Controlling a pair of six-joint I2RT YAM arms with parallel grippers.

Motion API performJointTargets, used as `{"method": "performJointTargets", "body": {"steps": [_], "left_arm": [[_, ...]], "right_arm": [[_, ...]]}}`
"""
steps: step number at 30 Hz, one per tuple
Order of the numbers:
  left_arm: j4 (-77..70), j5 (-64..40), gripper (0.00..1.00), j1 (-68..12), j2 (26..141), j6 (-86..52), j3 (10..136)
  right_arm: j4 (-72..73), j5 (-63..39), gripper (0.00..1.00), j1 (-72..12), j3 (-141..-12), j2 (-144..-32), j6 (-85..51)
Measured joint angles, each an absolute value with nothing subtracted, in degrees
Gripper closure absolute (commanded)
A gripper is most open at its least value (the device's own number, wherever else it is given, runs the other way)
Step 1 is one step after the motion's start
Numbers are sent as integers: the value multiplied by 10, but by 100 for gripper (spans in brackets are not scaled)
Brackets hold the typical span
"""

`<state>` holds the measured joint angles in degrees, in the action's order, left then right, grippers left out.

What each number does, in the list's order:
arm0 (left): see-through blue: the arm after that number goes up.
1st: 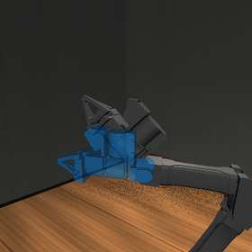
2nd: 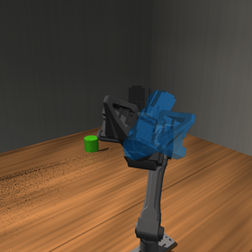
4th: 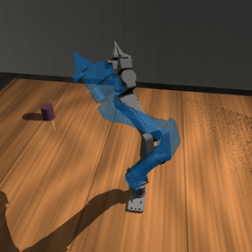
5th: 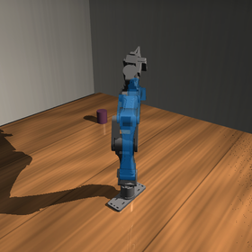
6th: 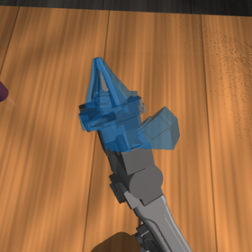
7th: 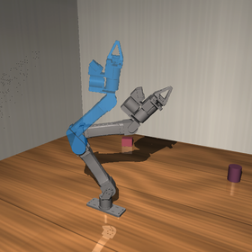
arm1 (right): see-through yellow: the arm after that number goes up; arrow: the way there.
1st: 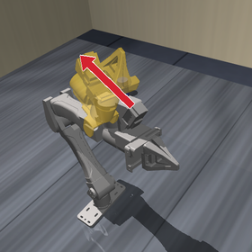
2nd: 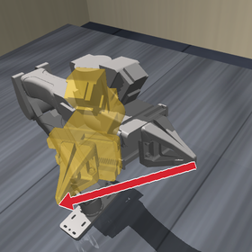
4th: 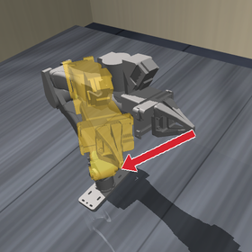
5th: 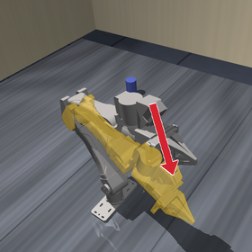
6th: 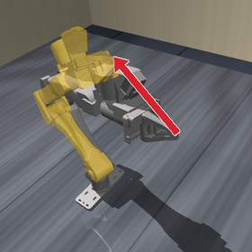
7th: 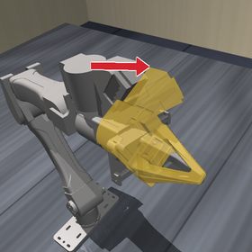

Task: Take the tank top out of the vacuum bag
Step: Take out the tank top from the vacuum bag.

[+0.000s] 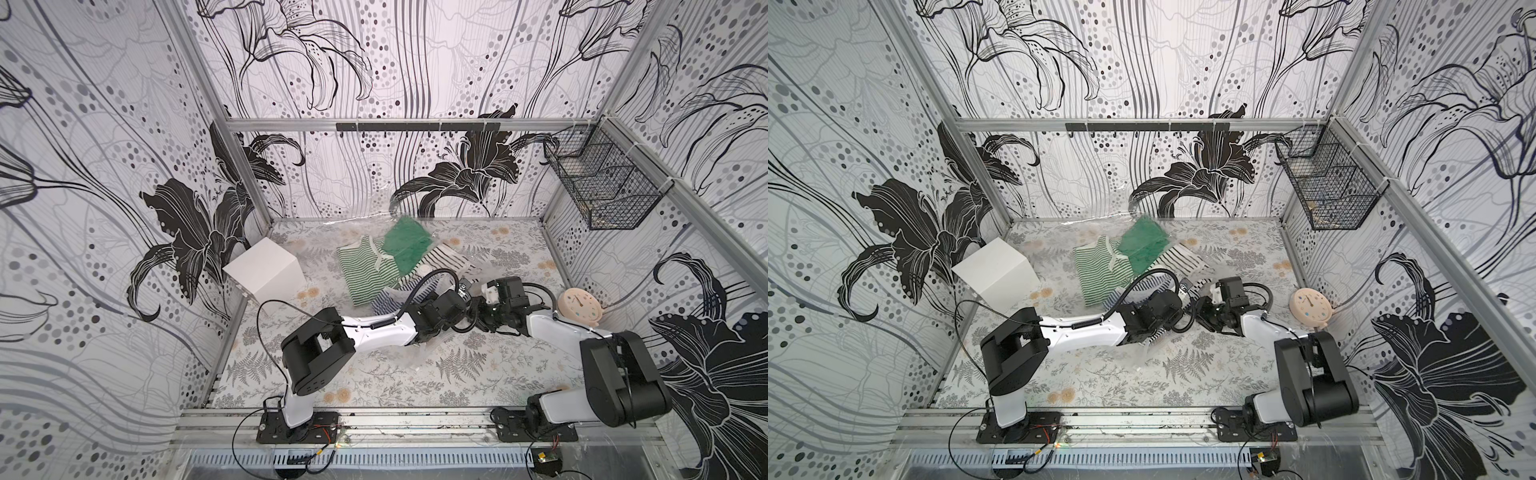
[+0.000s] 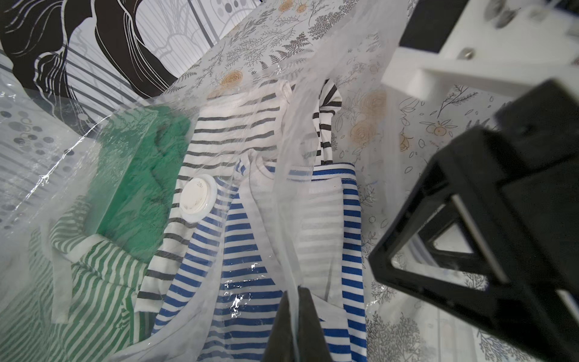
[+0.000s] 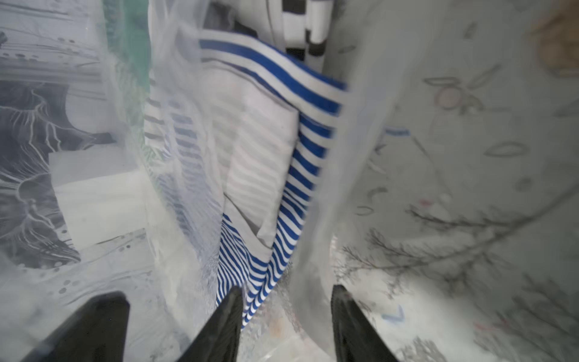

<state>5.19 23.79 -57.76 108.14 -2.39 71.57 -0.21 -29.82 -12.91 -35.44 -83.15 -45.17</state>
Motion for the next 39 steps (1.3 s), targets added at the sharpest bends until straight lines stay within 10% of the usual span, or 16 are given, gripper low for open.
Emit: {"method": "performJointTargets", "body": {"steps": [8,20,39], "left_arm": [[48,229,100,-578,1081,-24,716],[48,227,100,-577,1081,-31,716],[48,224,100,-577,1080,-37,716]], "right_arm": [[43,-316,53,-129,-389,-912,-452],[-69,-252,52,-129,-385,-672,-402],[91,-306,52,-128,-396,-953,-427]]}}
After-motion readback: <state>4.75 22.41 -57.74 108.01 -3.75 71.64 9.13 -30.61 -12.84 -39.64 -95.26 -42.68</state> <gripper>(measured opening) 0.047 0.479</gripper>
